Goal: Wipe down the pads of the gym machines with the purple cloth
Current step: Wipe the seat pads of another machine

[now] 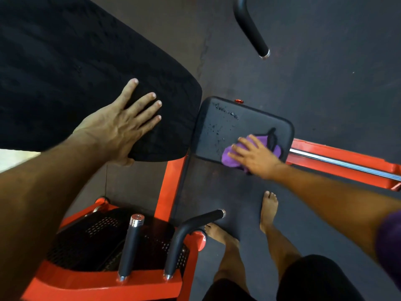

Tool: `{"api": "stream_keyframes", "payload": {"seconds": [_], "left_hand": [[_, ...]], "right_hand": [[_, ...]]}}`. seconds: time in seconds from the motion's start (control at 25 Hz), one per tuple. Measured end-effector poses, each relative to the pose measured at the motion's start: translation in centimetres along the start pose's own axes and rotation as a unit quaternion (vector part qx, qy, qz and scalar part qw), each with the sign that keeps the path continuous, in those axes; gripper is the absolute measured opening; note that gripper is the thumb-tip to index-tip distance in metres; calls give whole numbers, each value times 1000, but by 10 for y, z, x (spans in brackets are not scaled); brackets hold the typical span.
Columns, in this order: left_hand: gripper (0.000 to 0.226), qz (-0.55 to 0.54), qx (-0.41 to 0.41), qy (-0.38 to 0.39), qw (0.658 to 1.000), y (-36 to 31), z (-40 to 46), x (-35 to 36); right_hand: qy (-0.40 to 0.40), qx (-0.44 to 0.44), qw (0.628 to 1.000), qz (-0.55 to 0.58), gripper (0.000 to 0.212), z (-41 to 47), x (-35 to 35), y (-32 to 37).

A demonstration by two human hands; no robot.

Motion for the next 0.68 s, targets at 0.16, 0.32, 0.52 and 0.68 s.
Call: {"api": "stream_keyframes", "payload": {"seconds": [0.16,0.32,0.52,0.68], "left_hand": [[114,7,10,0,1000,-2,0,0],[115,2,11,-16,1000,-5,0,2],[116,-7,5,-10,1000,1,-1,-1],[118,-13,21,12,1000,-2,-5,0]], "right_hand": [[-117,171,977,56,81,38,-59,-82],[-123,184,970,98,87,37,-29,-24],[65,-8,991,119,76,0,39,77],[-71,-1,986,152,73,20,-12,47]]}}
Point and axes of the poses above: each hand's wrist, its own z-axis towards the middle knuckle, its own x-axis out of the palm, y = z × x, the point moved 6 cm from there along z, towards the middle knuckle, and after that the axes turned 12 degrees about z, right-handed, at the moved point
